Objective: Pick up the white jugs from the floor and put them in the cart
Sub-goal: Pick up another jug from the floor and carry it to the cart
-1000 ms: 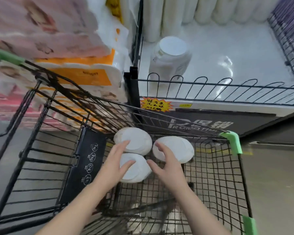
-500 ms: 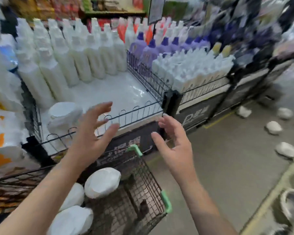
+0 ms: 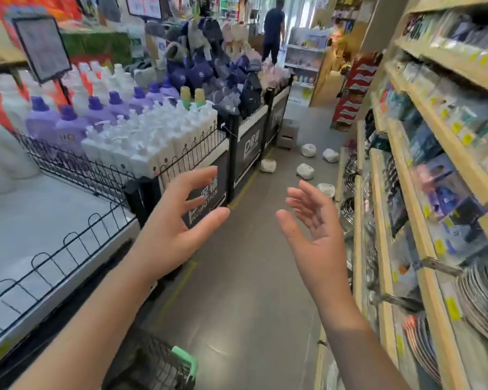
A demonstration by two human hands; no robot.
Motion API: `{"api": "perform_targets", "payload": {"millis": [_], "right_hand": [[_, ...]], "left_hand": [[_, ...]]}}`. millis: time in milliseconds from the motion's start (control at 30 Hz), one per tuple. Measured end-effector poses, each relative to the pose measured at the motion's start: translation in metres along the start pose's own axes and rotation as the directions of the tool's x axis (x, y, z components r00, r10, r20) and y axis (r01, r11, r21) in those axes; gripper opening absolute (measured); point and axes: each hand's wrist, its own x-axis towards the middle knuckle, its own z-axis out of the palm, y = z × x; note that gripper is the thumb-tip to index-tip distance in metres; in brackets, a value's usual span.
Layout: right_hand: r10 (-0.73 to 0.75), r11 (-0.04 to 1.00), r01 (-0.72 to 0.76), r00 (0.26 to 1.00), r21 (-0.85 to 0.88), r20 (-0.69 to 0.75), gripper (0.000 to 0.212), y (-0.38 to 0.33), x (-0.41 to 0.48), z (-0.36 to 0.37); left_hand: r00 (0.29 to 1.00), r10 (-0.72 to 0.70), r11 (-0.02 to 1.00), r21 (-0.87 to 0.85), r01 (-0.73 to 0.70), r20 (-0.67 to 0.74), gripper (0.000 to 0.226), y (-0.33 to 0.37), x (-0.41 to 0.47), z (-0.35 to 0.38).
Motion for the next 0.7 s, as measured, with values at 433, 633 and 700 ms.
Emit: {"api": "perform_targets", "payload": {"millis": [433,633,700], "right_hand": [[-0.003,1.000,0.001,0.997,-0.021,-0.079,0.052,0.067,0.104,-0.079],[0.007,1.000,-0.007,1.000,-0.011,0.007,0.055,0.089,0.118,-0.069],[0.020,1.000,-0.020,0.999,0.007,0.034,0.053,0.093,0.117,-0.056]], "left_hand": [[0.996,-0.021,0.998,-0.062,0.026,0.083,0.060,-0.010,0.119,0.106],[0.996,-0.082,0.995,-0.047,0.084,0.027,0.061,-0.027,0.120,0.101],[0.994,-0.112,0.993,-0.030,0.113,0.012,0.060,-0.031,0.111,0.091]]}}
